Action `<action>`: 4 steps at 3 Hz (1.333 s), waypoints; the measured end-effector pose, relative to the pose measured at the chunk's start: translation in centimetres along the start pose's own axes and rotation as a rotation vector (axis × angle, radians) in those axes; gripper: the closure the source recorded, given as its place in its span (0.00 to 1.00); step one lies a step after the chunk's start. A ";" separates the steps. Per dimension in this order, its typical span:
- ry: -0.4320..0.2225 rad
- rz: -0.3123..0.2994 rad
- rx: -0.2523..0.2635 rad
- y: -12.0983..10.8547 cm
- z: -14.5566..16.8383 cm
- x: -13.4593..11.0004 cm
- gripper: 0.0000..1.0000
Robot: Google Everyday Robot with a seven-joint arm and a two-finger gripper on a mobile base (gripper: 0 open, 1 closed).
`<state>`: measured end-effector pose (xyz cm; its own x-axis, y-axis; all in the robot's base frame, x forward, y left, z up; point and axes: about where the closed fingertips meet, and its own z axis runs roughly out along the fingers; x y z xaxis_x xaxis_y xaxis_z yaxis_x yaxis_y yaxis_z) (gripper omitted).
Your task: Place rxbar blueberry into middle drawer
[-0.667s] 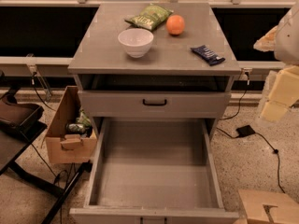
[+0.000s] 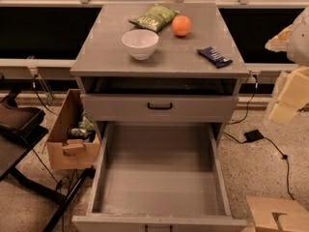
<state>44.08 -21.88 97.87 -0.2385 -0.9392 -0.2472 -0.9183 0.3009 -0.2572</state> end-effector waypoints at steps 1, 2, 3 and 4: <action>-0.132 0.167 0.053 -2.0 2.7 0.3 0.00; -0.221 0.314 0.173 -7.9 3.7 1.0 0.00; -0.397 0.476 0.349 -17.4 3.9 1.8 0.00; -0.525 0.542 0.402 -22.8 5.1 1.4 0.00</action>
Offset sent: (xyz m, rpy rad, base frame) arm 0.1692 -0.0716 0.0037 0.4133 -0.3885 -0.5044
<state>66.26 -29.18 98.59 -0.3439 -0.4797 -0.8073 -0.5141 0.8156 -0.2656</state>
